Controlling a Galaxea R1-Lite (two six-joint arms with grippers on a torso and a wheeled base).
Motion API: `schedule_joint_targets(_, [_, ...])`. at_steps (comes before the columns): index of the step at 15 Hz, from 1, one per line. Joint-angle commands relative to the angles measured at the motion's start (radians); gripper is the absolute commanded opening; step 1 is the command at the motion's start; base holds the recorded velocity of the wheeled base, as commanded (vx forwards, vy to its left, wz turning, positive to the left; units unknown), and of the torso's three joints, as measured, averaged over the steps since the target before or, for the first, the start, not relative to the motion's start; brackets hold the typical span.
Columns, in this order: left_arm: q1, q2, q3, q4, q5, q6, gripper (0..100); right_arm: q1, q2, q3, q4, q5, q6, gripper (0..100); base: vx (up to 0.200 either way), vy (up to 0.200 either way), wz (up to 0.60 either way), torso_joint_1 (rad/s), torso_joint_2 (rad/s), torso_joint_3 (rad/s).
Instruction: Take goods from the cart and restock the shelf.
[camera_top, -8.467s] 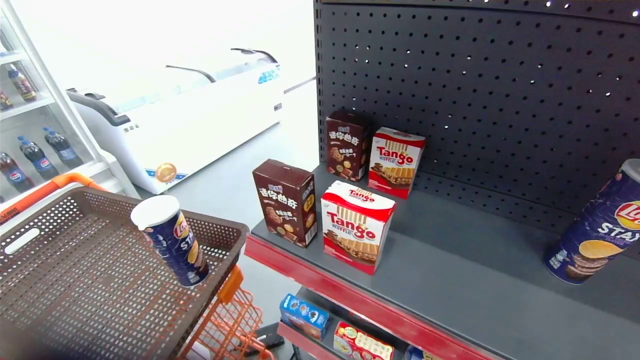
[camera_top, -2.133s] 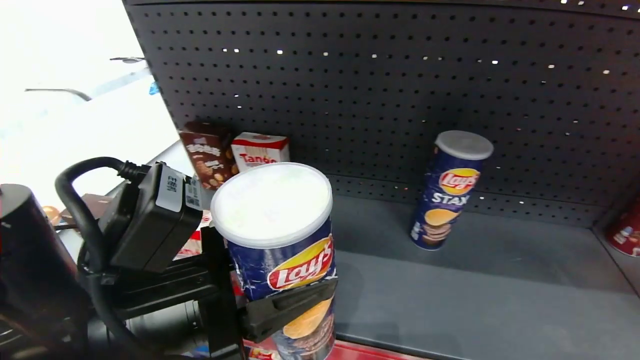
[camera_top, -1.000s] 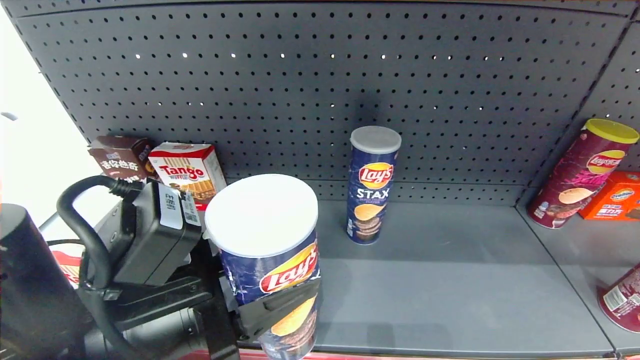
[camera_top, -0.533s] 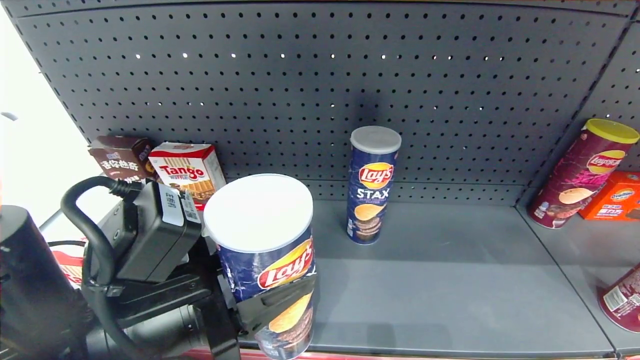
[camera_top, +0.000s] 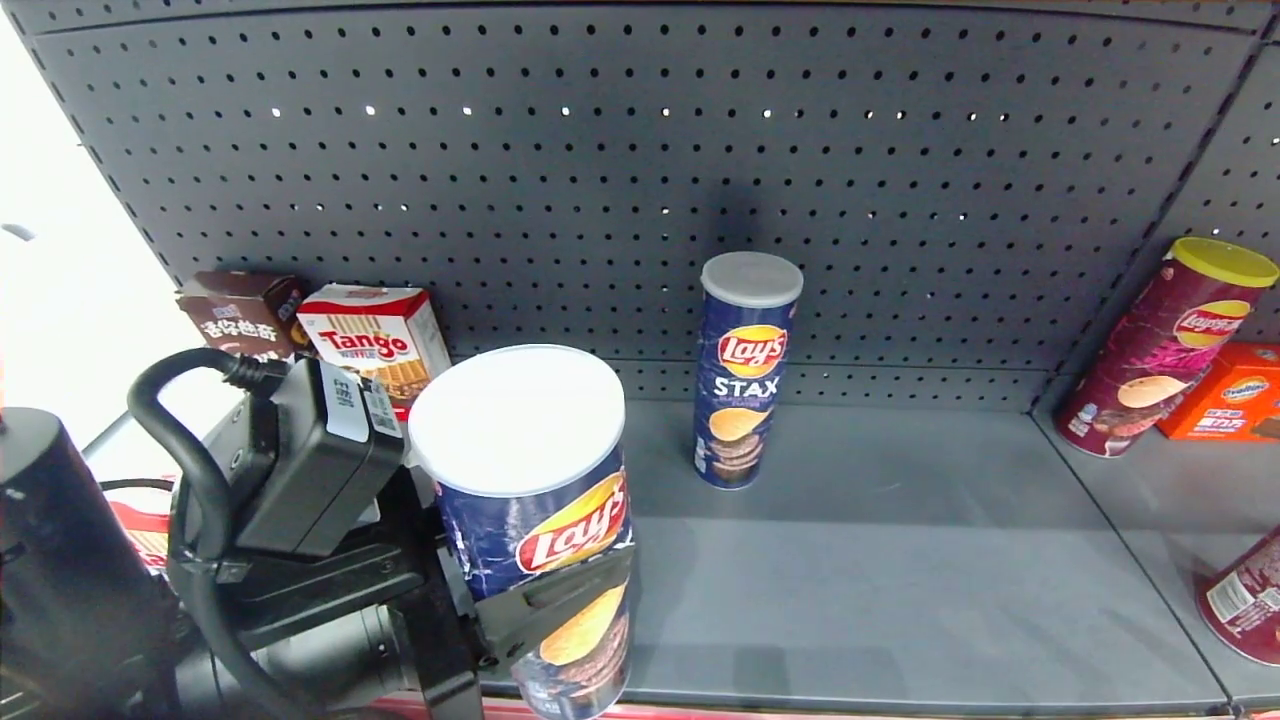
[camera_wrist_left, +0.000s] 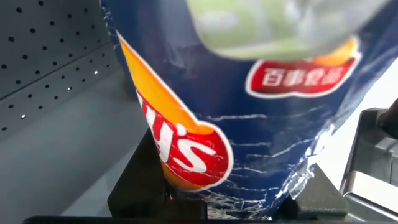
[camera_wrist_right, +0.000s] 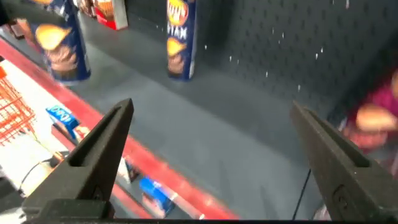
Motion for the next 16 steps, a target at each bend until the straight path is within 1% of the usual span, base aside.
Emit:
schedule_joint_targets(1, [0.011, -0.003, 0.008, 0.0, 0.0, -0.001, 0, 0.118, 0.238, -0.108, -0.046, -0.004, -0.04, 100, 0.0, 0.0, 0.0, 0.0, 0.0, 0.0])
schedule_joint_targets(2, [0.016, -0.003, 0.01, 0.0, 0.0, -0.001, 0, 0.126, 0.246, -0.113, -0.046, -0.006, -0.04, 100, 0.0, 0.0, 0.0, 0.0, 0.0, 0.0])
schedule_joint_targets(3, [0.034, -0.006, 0.01, 0.0, -0.002, -0.001, 0, 0.194, 0.312, -0.13, -0.057, -0.062, -0.043, 100, 0.0, 0.0, 0.0, 0.0, 0.0, 0.0])
schedule_joint_targets(5, [0.059, -0.009, 0.014, 0.0, -0.005, -0.003, 0, 0.269, 0.383, -0.134, -0.138, -0.128, -0.037, 100, 0.0, 0.0, 0.0, 0.0, 0.0, 0.0])
schedule_joint_targets(7, [0.062, -0.017, 0.022, 0.0, -0.016, -0.003, 0, 0.341, 0.445, -0.159, -0.196, -0.197, -0.035, 100, 0.0, 0.0, 0.0, 0.0, 0.0, 0.0])
schedule_joint_targets(8, [0.062, -0.017, 0.024, 0.0, -0.017, -0.003, 0, 0.393, 0.488, -0.188, -0.209, -0.228, -0.03, 100, 0.0, 0.0, 0.0, 0.0, 0.0, 0.0])
schedule_joint_targets(9, [0.062, -0.017, 0.024, 0.0, -0.019, -0.003, 0, 0.411, 0.522, -0.214, -0.21, -0.231, -0.026, 100, 0.0, 0.0, 0.0, 0.0, 0.0, 0.0])
schedule_joint_targets(11, [0.062, -0.017, 0.024, 0.0, -0.019, -0.004, 0, 0.419, 0.554, -0.243, -0.21, -0.231, -0.026, 100, 0.0, 0.0, 0.0, 0.0, 0.0, 0.0])
schedule_joint_targets(12, [0.062, -0.018, 0.025, 0.0, -0.02, -0.024, 0, 0.433, 0.582, -0.266, -0.21, -0.228, -0.027, 100, 0.0, 0.0, 0.0, 0.0, 0.0, 0.0])
schedule_joint_targets(13, [0.062, -0.021, 0.025, 0.0, -0.02, -0.035, 0, 0.441, 0.602, -0.276, -0.213, -0.228, -0.029, 100, 0.0, 0.0, 0.0, 0.0, 0.0, 0.0])
schedule_joint_targets(16, [0.065, -0.021, 0.033, 0.0, -0.022, -0.037, 0, 0.461, 0.645, -0.282, -0.221, -0.226, -0.032, 100, 0.0, 0.0, 0.0, 0.0, 0.0, 0.0])
